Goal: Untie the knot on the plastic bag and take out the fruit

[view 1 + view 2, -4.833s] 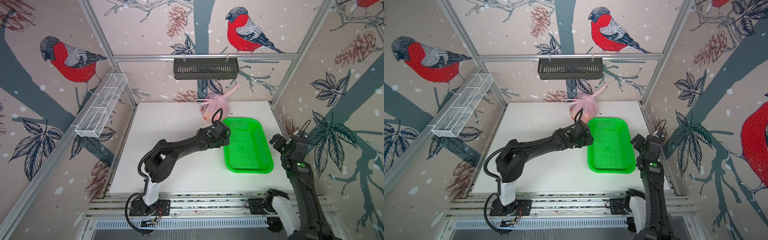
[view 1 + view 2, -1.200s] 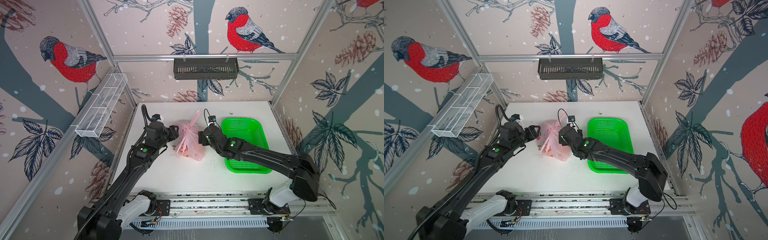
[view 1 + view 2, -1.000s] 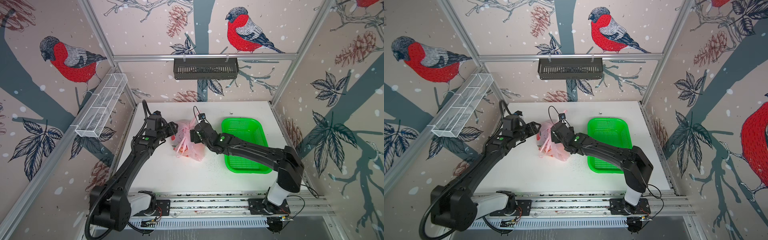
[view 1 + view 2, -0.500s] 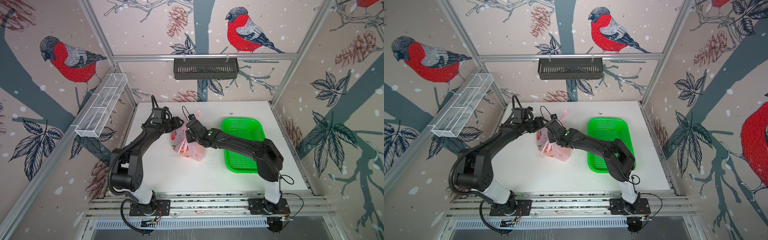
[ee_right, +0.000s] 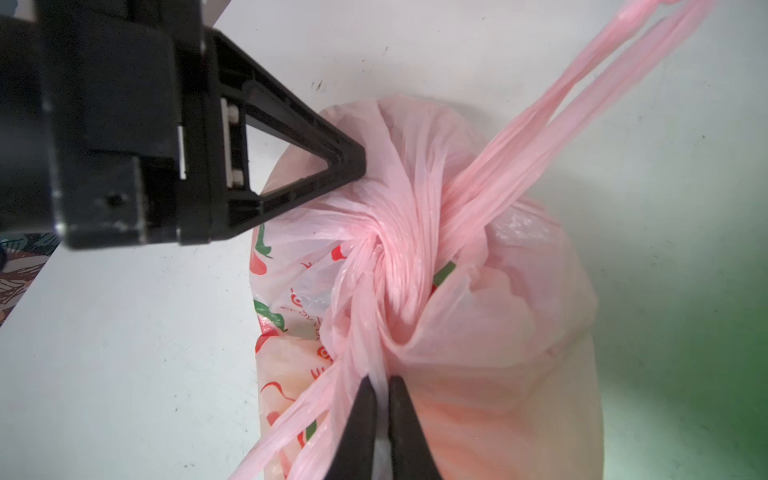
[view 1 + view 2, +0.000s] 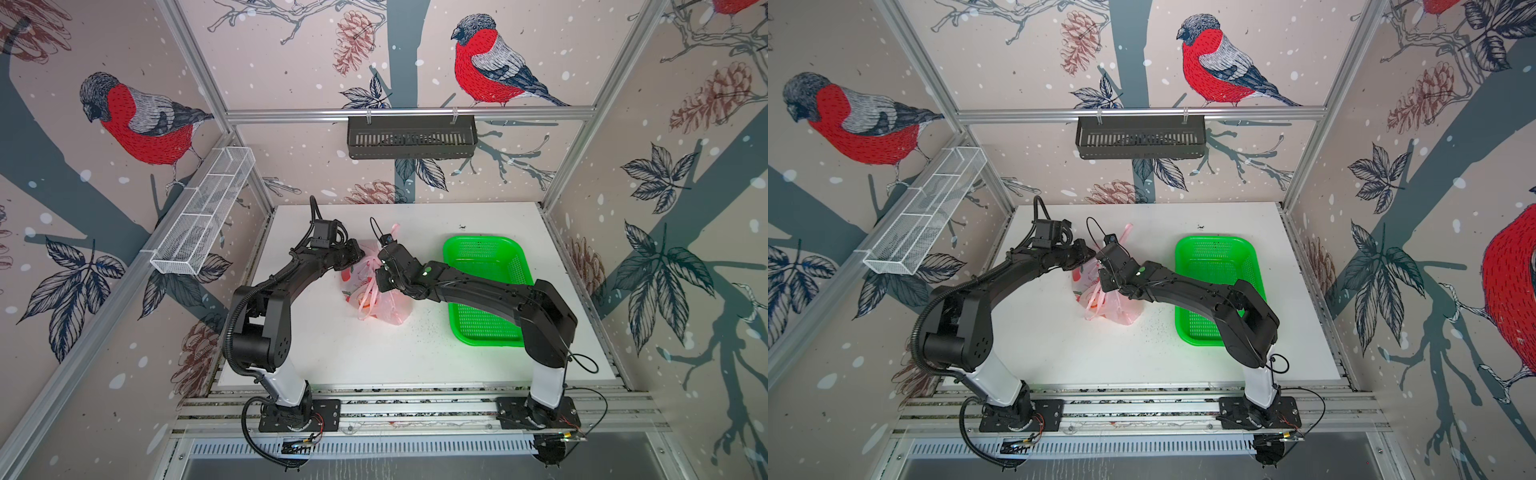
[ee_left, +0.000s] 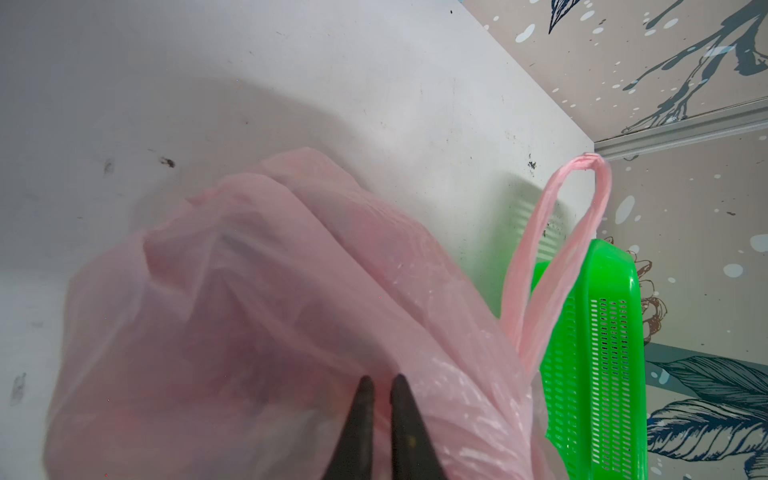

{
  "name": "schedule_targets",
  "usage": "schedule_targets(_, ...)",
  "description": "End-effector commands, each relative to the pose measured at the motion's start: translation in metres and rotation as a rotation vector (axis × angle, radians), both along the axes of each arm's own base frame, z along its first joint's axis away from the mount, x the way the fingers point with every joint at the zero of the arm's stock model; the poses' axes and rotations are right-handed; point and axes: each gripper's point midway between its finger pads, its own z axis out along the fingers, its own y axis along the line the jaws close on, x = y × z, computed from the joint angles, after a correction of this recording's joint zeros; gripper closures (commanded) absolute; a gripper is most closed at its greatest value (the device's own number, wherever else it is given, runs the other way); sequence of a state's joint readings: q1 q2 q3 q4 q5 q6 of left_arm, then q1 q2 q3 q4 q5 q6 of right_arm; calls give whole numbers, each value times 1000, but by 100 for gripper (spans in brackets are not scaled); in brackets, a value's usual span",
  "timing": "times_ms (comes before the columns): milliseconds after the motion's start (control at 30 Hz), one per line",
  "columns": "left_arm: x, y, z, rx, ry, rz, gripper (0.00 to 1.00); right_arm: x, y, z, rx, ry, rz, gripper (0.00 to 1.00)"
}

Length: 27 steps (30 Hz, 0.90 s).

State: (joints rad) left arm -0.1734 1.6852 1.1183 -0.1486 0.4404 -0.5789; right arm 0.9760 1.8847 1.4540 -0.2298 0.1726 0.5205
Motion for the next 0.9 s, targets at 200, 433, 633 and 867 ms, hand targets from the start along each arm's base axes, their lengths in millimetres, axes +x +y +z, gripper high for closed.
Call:
schedule_targets(200,3,10,18,20,-69,73,100,-13,-13,20,34,-49,9,94)
schedule_targets(433,-5,8,42,17,-102,43,93,-19,-25,26,51,-63,-5,95)
schedule_targets(633,-20,-5,62,60,-102,-43,53,-22,-24,22,54,-57,8,95)
schedule_targets(867,-37,-29,61,112,-72,-116,25,-24,-20,25,63,-68,21,95)
